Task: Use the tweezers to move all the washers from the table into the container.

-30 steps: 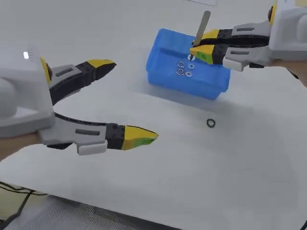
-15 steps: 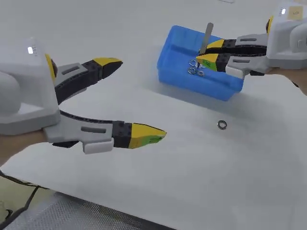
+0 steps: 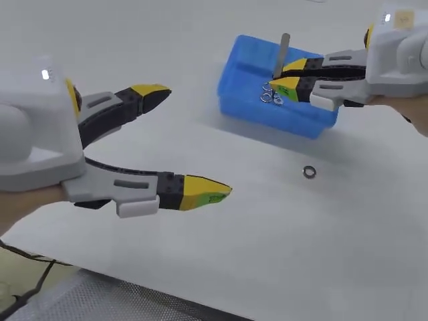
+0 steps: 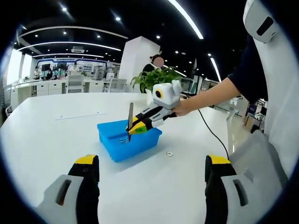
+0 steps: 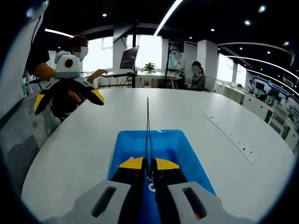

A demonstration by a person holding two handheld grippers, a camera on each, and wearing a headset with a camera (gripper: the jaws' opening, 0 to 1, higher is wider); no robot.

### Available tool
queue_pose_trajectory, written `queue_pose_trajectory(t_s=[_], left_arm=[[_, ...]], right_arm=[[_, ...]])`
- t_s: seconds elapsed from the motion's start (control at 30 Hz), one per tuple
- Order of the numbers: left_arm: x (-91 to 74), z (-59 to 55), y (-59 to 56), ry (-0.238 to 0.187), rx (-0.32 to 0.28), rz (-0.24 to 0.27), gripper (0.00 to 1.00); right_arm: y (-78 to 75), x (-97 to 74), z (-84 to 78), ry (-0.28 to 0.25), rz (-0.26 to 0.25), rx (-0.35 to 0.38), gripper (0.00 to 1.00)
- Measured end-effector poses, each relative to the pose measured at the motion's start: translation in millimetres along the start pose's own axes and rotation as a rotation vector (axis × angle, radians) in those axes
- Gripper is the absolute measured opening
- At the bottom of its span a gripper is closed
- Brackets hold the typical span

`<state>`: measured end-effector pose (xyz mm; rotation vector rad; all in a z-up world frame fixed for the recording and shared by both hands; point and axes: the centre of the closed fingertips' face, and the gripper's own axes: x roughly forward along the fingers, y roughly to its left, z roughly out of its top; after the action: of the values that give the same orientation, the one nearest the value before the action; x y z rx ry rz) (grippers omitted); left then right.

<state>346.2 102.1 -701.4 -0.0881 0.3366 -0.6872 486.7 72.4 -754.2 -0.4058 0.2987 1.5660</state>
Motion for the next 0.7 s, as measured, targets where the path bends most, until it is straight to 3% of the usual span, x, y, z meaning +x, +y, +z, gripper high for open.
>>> queue_pose_trajectory(t_s=[0.2, 0.37, 0.47, 0.53, 0.63, 0.7], left_arm=[[16.6, 20.8, 14.2, -0.055, -0.008, -0.008, 0.94], [39.9, 44.4, 30.2, -0.108, 0.013, -0.02, 0.79], [54.0, 55.7, 25.7, -0.129, 0.011, -0.054, 0.66], [62.4, 57.1, 23.3, -0.115, 0.055, -0.099, 0.56], [75.6, 62.3, 17.4, -0.109, 0.068, -0.128, 0.53], [82.6, 65.0, 20.1, -0.105, 0.06, -0.158, 0.51]], right_arm=[[3.7, -4.0, 7.1, -0.004, 0.005, -0.02, 0.07], [7.5, -8.9, 10.6, 0.002, 0.007, -0.028, 0.07], [12.7, -10.9, 13.5, 0.004, 0.023, -0.03, 0.07], [17.4, -11.9, 14.8, 0.007, 0.041, -0.032, 0.07], [24.0, -13.0, 16.1, 0.015, 0.066, -0.035, 0.07], [28.3, -13.9, 16.6, 0.023, 0.084, -0.041, 0.07]])
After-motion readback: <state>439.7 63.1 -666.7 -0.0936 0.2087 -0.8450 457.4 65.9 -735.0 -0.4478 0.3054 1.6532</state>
